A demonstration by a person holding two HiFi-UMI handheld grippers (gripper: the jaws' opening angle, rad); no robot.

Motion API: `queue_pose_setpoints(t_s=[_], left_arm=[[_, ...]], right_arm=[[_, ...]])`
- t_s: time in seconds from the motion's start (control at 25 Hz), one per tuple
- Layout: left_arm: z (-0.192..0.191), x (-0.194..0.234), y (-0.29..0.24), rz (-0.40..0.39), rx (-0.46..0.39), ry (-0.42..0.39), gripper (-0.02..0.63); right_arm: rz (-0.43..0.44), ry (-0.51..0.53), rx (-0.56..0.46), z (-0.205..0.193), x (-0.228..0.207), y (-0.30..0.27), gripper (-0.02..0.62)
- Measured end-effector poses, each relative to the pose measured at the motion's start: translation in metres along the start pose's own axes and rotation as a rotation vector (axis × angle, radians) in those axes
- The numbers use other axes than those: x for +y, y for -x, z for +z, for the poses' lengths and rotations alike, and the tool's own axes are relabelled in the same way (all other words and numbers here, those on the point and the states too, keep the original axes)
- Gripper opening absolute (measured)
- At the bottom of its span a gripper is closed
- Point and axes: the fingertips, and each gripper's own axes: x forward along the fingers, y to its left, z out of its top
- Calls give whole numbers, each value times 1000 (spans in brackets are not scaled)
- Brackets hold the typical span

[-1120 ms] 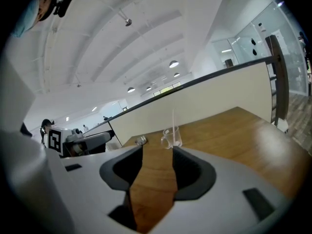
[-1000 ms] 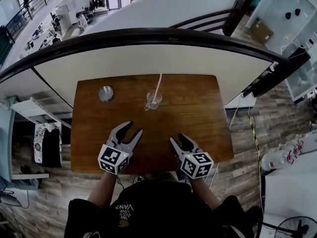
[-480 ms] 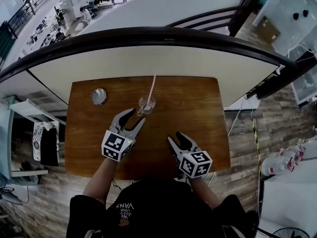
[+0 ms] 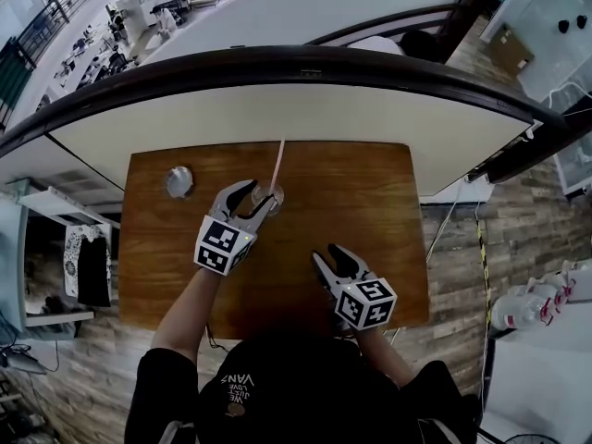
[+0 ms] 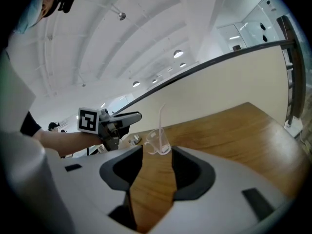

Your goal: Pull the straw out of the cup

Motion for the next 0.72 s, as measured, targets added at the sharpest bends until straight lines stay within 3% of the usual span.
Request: queue_pose_setpoints(t_s=[0.2,0.72], left_arm=[[3,10,-24,9,16,3,166],[-47,19,-77,21,176,44,166]], right_arm=[[3,-7,9,1,-11,-1,160],[-20,-27,43,-12,-36,8,160]])
